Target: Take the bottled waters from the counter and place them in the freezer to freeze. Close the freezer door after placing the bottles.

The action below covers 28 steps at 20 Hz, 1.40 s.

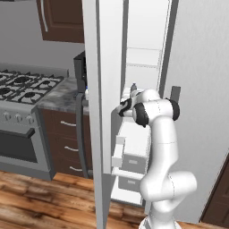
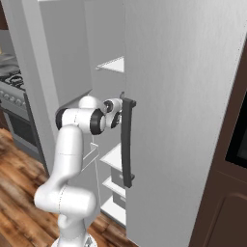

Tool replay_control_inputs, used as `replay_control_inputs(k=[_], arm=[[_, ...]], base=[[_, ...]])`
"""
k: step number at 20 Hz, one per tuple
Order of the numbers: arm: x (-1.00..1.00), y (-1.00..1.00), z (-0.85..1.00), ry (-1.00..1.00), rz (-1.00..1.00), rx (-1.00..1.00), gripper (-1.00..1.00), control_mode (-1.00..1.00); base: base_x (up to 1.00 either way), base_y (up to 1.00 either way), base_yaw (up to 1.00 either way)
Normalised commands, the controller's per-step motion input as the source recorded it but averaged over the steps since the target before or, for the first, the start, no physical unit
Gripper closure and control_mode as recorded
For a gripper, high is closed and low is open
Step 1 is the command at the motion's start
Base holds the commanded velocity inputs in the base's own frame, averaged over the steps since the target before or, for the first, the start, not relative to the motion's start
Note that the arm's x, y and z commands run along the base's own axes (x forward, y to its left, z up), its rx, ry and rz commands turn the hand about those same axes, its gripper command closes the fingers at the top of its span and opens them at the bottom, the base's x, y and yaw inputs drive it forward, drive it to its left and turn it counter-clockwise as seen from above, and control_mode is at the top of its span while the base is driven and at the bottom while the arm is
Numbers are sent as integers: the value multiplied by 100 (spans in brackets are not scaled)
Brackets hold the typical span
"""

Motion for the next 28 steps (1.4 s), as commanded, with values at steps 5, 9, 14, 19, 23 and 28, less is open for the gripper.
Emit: replay_control_inputs(k=[5, 9, 14, 19, 23, 28], arm=[[0, 0, 0, 0, 0, 0, 100, -100], [0, 0, 0, 0, 0, 0, -100, -100], [0, 0, 0, 0, 0, 0, -100, -100], [0, 0, 0, 0, 0, 0, -100, -100], [-10, 0, 0, 0, 0, 0, -100, -100], [-39, 0, 3, 0, 0, 0, -100, -100]], base=[[0, 0, 0], [0, 0, 0], [0, 0, 0], [0, 0, 0], [0, 0, 0], [0, 0, 0]])
